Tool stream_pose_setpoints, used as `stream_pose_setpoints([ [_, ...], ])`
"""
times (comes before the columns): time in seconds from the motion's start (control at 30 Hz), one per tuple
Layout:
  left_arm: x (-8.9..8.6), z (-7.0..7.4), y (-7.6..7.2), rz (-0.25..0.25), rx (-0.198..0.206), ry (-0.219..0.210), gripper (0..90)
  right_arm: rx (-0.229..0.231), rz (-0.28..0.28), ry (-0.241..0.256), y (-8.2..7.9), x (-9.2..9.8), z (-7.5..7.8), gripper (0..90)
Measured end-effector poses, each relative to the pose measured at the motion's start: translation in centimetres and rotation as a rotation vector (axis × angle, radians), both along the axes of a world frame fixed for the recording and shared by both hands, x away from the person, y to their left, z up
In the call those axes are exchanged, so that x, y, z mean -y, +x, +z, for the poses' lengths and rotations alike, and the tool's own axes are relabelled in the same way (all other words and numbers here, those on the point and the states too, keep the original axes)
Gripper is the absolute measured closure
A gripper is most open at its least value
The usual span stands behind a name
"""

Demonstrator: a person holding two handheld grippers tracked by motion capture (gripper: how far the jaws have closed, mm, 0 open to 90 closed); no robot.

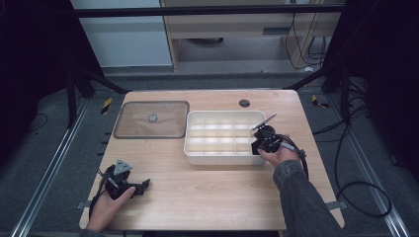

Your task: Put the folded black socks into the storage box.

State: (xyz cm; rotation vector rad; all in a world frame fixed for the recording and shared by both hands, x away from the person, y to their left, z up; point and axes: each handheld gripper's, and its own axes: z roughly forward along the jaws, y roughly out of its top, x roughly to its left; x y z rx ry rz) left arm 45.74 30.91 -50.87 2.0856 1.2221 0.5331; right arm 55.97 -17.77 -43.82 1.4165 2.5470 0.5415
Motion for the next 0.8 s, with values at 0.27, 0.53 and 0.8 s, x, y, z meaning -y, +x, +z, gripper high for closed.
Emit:
stream_pose_setpoints([
  [0.27,0.0,0.0,0.0,-0.001,0.0,0.0,0.0,0.007,0.01,-0.011,0.0,-0.1,0.2,90.0],
  [0.53,0.0,0.0,0.0,-0.001,0.0,0.0,0.0,0.075,-0.001,0.055,-1.0,0.9,2.3,90.0],
  [0.8,0.0,0.0,0.0,0.0,-0.001,0.0,0.0,0.166,-0.012,0.135,-1.8,1.4,3.8,90.0],
])
